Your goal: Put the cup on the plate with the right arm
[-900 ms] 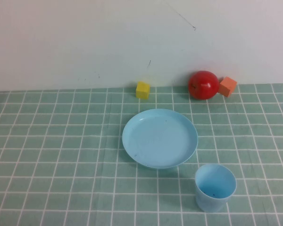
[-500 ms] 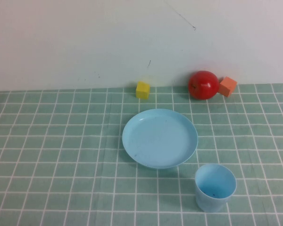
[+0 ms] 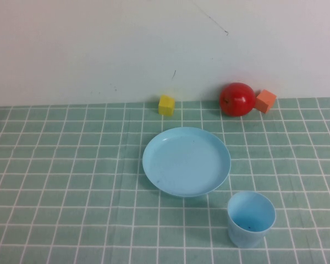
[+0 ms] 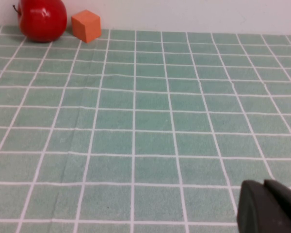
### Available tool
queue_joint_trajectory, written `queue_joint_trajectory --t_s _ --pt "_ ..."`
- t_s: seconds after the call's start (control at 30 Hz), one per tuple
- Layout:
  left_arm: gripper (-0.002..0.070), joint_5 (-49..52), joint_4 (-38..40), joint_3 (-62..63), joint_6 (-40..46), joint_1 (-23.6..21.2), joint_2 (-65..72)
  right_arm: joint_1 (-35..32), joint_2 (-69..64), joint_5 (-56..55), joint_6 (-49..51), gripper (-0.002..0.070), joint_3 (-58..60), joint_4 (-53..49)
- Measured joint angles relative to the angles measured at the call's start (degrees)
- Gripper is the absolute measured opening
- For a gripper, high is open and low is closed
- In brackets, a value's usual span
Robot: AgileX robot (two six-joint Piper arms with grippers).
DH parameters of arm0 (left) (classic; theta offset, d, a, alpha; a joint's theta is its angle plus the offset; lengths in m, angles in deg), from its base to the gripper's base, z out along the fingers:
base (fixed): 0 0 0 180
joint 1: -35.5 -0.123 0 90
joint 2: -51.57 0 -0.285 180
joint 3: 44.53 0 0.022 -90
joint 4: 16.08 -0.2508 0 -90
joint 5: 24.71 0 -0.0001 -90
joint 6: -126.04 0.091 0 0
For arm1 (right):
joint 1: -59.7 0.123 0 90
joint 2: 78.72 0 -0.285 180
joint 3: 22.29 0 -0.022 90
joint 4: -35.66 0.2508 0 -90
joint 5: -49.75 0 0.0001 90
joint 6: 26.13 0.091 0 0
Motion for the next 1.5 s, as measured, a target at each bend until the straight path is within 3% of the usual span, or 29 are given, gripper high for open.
queue_joint_trajectory --t_s 1.5 --pt "-0.0003 0.0 0.0 0.0 0.0 -1.9 0.0 0.0 0.0 0.0 0.0 -0.0003 0.0 0.0"
